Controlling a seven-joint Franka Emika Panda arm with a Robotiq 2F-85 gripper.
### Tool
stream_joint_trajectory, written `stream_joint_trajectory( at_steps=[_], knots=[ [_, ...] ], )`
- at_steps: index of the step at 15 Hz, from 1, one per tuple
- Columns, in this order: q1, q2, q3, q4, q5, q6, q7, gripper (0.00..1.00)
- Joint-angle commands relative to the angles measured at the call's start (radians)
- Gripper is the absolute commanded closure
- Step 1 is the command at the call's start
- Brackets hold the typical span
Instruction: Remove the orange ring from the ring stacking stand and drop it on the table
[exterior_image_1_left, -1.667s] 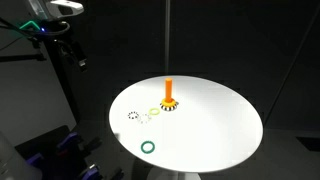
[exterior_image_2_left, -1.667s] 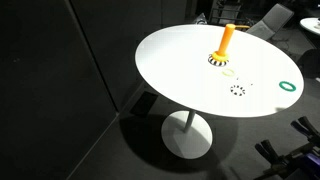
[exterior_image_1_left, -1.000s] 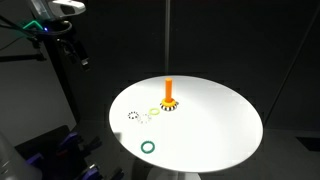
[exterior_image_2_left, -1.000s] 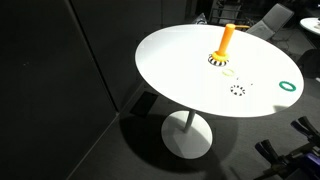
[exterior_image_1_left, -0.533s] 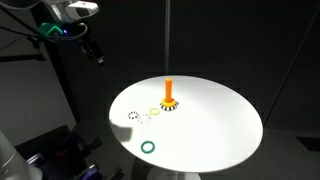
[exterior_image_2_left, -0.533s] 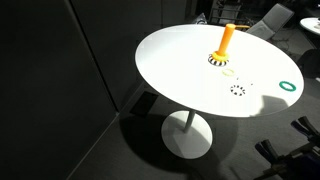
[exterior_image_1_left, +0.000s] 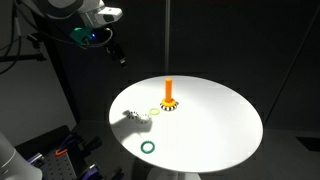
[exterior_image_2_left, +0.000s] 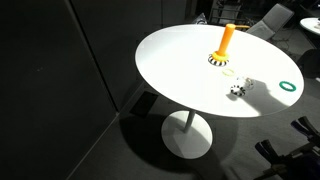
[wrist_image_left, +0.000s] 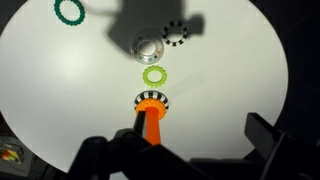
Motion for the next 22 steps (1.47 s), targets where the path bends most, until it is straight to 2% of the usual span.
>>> stream_joint_trajectory(
  at_steps=[1, 5, 9, 10, 11, 18, 22],
  knots=[
    [-0.046, 0.148, 0.022, 0.113, -0.054, 0.026, 0.08, 0.0],
    [-0.08, 0.269, 0.03, 0.19, -0.138, 0.045, 0.165, 0.0],
    [-0.084, 0.356, 0.017, 0.256, -0.198, 0.039, 0.233, 0.0],
    [-0.081, 0.364, 0.012, 0.27, -0.204, 0.028, 0.248, 0.0],
    [-0.061, 0.33, -0.002, 0.218, -0.177, 0.046, 0.207, 0.0],
    [-0.055, 0.342, -0.004, 0.222, -0.179, 0.046, 0.21, 0.0],
    [-0.072, 0.423, 0.006, 0.259, -0.236, 0.059, 0.295, 0.0]
  ],
)
